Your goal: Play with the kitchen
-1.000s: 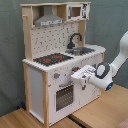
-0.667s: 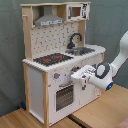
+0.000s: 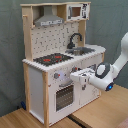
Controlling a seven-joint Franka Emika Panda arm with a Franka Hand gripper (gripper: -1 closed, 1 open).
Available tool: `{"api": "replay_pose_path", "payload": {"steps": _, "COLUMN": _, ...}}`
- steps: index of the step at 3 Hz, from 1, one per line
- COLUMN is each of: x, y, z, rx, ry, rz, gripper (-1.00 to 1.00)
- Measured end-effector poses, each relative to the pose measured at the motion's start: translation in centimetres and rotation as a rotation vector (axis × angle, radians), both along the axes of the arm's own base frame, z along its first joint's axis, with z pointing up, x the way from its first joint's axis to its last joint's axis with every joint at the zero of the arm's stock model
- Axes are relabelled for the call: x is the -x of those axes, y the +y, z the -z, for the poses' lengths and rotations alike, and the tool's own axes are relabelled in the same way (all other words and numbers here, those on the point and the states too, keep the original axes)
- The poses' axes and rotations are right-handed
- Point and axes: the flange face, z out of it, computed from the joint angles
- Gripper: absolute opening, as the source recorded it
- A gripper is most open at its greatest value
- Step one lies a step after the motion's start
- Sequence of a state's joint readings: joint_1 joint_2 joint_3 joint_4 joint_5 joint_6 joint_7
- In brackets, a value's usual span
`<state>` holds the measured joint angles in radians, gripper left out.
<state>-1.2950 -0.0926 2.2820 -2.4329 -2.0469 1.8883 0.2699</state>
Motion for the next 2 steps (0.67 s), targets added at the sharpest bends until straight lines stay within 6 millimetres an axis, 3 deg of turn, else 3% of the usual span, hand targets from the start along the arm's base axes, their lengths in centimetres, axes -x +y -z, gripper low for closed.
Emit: {"api": "replay_pose_path", "payload": {"steps": 2, "x": 2.4, "y": 0.9, "z": 0.2, "rx": -0.068, "ry": 0.031, "rz": 0.097, "gripper": 1.00}}
